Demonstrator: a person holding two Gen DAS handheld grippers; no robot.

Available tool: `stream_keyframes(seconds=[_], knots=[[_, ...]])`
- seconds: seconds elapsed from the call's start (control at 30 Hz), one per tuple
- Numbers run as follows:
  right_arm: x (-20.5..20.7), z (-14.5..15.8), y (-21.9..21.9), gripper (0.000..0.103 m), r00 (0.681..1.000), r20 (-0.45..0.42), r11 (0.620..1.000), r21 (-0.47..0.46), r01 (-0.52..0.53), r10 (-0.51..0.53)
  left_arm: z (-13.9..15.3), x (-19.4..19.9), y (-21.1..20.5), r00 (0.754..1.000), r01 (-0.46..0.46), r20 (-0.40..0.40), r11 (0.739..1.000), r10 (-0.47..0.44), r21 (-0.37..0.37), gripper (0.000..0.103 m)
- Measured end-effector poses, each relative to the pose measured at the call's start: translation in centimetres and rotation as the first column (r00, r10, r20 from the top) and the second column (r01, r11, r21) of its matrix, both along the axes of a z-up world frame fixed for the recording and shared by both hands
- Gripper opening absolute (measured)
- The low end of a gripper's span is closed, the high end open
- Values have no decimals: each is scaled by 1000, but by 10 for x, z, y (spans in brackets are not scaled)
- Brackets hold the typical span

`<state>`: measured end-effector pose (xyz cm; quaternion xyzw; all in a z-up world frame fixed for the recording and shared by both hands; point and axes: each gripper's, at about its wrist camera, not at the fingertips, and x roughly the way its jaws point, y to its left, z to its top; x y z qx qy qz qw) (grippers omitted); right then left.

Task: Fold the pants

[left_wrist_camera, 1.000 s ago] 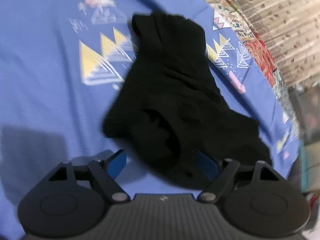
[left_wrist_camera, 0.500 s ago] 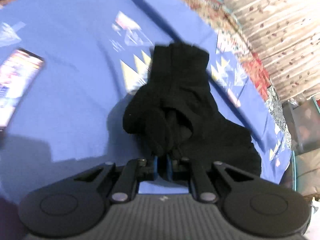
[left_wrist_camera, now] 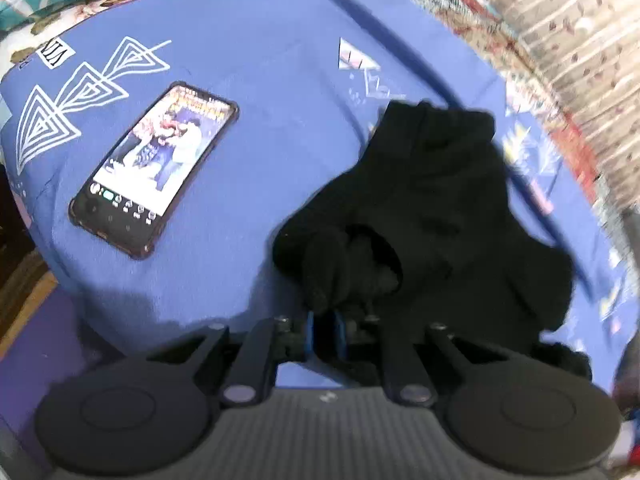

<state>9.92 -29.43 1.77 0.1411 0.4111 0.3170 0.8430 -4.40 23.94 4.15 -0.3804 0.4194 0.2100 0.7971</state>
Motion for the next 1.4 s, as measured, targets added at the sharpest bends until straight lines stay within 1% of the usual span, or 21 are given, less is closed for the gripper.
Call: stream_keyframes(seconds=[0.07, 0.13, 0.23, 0.3, 0.43, 0.47, 0.5, 0.53, 0.57, 0.6, 0.67, 0.73, 0.83, 0.87, 0.93, 1.0, 1.13, 1.23, 1.27, 1.3, 1.4], knots=[[8, -3, -17, 36, 996, 3, 996, -28, 87, -87, -6, 2, -7, 1000, 11, -17, 999, -11, 38, 12], [20, 4, -38, 36, 982, 16, 982, 30, 187, -187, -10, 3, -9, 1000, 17, -19, 999, -16, 51, 12], [66, 6, -56, 50, 946, 40, 944, 81, 319, -323, -13, -2, -8, 1000, 6, -7, 999, -6, 49, 13], [99, -8, -54, 61, 934, 20, 933, 67, 355, -357, -15, -5, -10, 1000, -10, -1, 999, 10, 46, 13], [151, -42, -51, 61, 920, -76, 920, 48, 389, -385, -12, -5, -16, 999, -28, -16, 998, 29, 59, 13], [159, -49, -42, 55, 919, -91, 921, 38, 388, -384, -11, -6, -18, 999, -29, -23, 998, 31, 61, 12], [165, -52, -35, 31, 917, -90, 920, 26, 391, -388, -8, -7, -20, 999, -29, -27, 998, 30, 64, 12], [167, -51, -28, 15, 912, -76, 914, -2, 405, -404, -4, -8, -22, 999, -27, -28, 997, 29, 69, 12], [169, -50, -26, 7, 911, -80, 914, -13, 405, -404, -1, -9, -24, 999, -26, -26, 997, 28, 74, 12], [174, -48, -28, 7, 909, -86, 913, -1, 408, -407, 3, -9, -25, 999, -24, -22, 997, 25, 79, 12], [169, -24, -41, 7, 897, 5, 895, 60, 441, -442, 11, -10, -28, 1000, -11, -15, 996, 13, 92, 11], [152, 11, -83, 7, 842, 107, 847, 136, 514, -528, 19, -10, -31, 1000, 2, -15, 993, -1, 115, 11], [119, 42, -162, 7, 738, 181, 758, 209, 617, -650, 24, -14, -36, 1000, 16, -12, 993, -15, 119, 11], [112, 44, -185, 7, 718, 181, 740, 209, 640, -672, 22, -15, -36, 1000, 25, -12, 995, -24, 101, 11], [92, 41, -229, 7, 680, 161, 699, 176, 693, -715, 17, -19, -38, 999, 44, -8, 998, -44, 50, 11], [80, 27, -254, 7, 662, 124, 673, 119, 730, -740, 12, -21, -43, 998, 60, -28, 997, -58, 52, 11], [59, -16, -267, 7, 637, 40, 636, -33, 771, -770, 2, -30, -54, 996, 69, -67, 995, -64, 68, 11], [47, -31, -257, 21, 617, 46, 608, -124, 784, -786, -6, -41, -54, 995, 72, -79, 995, -67, 65, 14], [45, -30, -256, 42, 602, 36, 594, -126, 795, -798, -8, -46, -55, 995, 77, -75, 995, -72, 67, 17], [43, -27, -256, 55, 578, 30, 571, -120, 812, -816, -7, -50, -56, 995, 85, -64, 994, -80, 71, 20], [33, -11, -259, 54, 489, 71, 482, -93, 871, -870, -2, -68, -57, 996, 93, 2, 990, -94, 106, 25]])
